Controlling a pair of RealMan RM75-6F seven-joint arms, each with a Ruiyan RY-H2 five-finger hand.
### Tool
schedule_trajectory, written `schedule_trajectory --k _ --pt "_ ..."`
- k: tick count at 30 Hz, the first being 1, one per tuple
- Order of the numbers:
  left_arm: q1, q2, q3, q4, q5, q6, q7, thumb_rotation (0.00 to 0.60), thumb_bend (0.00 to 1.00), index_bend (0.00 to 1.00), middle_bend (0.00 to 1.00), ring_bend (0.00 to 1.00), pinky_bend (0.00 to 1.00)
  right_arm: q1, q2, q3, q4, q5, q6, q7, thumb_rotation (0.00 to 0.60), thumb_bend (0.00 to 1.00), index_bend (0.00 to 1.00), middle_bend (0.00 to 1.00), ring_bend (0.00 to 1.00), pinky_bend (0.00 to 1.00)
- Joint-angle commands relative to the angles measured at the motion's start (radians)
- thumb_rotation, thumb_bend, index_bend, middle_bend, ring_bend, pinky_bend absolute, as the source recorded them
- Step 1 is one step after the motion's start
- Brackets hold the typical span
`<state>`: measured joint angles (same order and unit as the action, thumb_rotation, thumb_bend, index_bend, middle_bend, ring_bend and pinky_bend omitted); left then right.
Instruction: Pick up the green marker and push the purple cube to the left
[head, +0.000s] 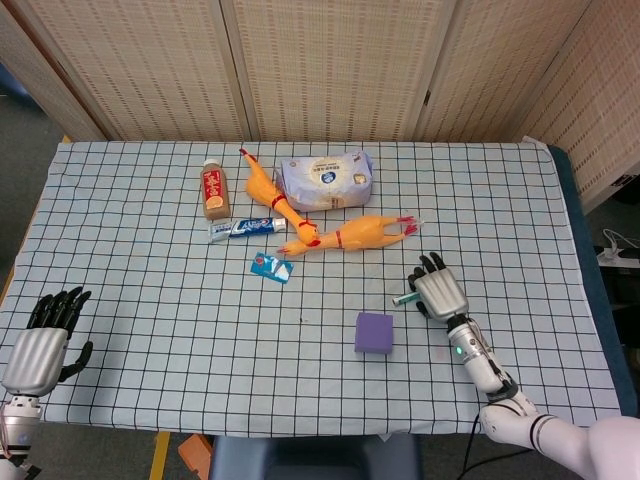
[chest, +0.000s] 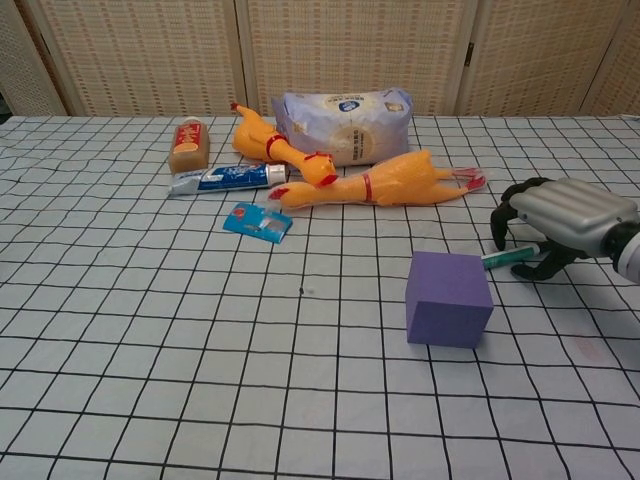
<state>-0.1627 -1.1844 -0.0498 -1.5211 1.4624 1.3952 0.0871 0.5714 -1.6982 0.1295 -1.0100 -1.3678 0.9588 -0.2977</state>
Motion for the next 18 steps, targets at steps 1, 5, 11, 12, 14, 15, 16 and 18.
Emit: schedule_trajectory --k 1,5,11,12,14,15,16,18 --pt "0.0 0.001 0.0 0.0 -0.001 0.001 -0.001 0.6 0.44 0.0 0.0 0.0 0.05 0.002 -0.003 -0.001 0.0 0.005 -0.002 -0.002 0.6 0.24 0.48 0.35 0.11 0.11" --pt "0.001 0.002 -0.001 -0.002 -0.003 0.002 0.0 0.6 0.44 0.0 0.0 0.0 0.05 0.005 -0.006 -0.003 0.0 0.012 -0.005 -0.009 0.6 0.24 0.48 0.35 0.11 0.11" --pt "0.001 0.003 -0.001 -0.004 -0.01 0.001 0.001 0.6 0.44 0.0 0.0 0.0 0.05 0.004 -0.01 -0.01 -0.003 0.013 0.008 -0.022 0.6 0.25 0.53 0.38 0.14 0.13" --pt "0.001 0.004 -0.001 -0.005 -0.01 0.0 0.002 0.6 0.44 0.0 0.0 0.0 0.05 0.004 -0.01 -0.011 -0.004 0.012 0.012 -0.024 0.6 0.25 0.55 0.39 0.15 0.13" --pt "0.001 0.004 0.0 -0.007 -0.009 0.0 0.002 0.6 0.44 0.0 0.0 0.0 0.05 0.002 -0.011 -0.013 -0.002 0.01 0.022 -0.032 0.6 0.26 0.62 0.45 0.2 0.17" --pt "0.001 0.005 0.0 -0.007 -0.008 0.001 0.002 0.6 0.44 0.0 0.0 0.0 0.05 0.001 -0.011 -0.015 -0.002 0.011 0.024 -0.036 0.6 0.27 0.65 0.47 0.21 0.18" --pt "0.001 0.005 0.001 -0.007 -0.008 0.001 0.003 0.6 0.44 0.0 0.0 0.0 0.05 0.0 -0.011 -0.016 -0.003 0.012 0.026 -0.041 0.6 0.27 0.67 0.49 0.22 0.18" --pt "0.002 0.005 0.001 -0.007 -0.009 0.002 0.005 0.6 0.44 0.0 0.0 0.0 0.05 -0.002 -0.011 -0.019 -0.003 0.016 0.025 -0.053 0.6 0.27 0.7 0.51 0.24 0.2"
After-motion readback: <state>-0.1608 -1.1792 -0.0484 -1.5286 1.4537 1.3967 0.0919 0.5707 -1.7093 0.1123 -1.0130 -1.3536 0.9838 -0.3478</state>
